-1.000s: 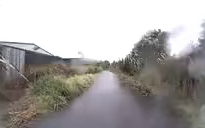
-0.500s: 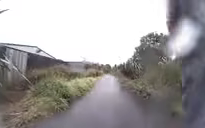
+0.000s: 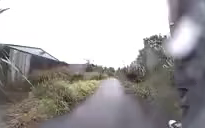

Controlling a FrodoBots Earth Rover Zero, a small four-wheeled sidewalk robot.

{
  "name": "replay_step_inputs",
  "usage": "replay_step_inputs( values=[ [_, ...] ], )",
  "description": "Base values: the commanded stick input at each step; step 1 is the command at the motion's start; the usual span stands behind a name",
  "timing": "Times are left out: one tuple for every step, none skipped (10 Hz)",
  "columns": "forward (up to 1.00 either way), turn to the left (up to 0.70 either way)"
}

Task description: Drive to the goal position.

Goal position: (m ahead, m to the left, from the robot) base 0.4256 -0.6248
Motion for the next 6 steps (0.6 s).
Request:
replay_step_inputs(
  values=[
    [0.85, 0.0],
    [0.85, 0.0],
    [0.85, 0.0],
    [0.85, 0.0],
    [0.85, 0.0],
    [0.85, 0.0]
  ],
)
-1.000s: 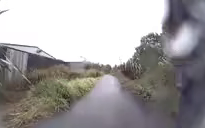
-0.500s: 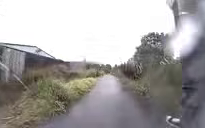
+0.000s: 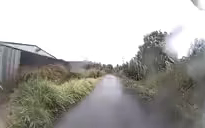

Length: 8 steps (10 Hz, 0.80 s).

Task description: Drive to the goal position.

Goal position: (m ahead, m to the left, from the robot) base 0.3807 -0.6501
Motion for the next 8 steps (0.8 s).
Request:
replay_step_inputs(
  values=[
    [0.85, 0.0],
    [0.85, 0.0],
    [0.85, 0.0],
    [0.85, 0.0],
    [0.85, 0.0],
    [0.85, 0.0],
    [0.85, 0.0],
    [0.85, 0.0]
  ],
)
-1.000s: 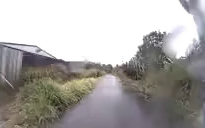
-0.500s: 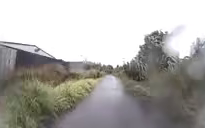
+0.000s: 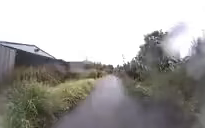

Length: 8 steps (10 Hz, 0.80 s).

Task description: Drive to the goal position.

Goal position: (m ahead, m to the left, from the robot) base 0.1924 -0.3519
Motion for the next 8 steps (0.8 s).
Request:
replay_step_inputs(
  values=[
    [0.85, 0.0],
    [0.85, 0.0],
    [0.85, 0.0],
    [0.82, 0.0],
    [0.25, 0.0],
    [0.0, 0.0],
    [0.0, 0.0],
    [0.0, 0.0]
  ],
)
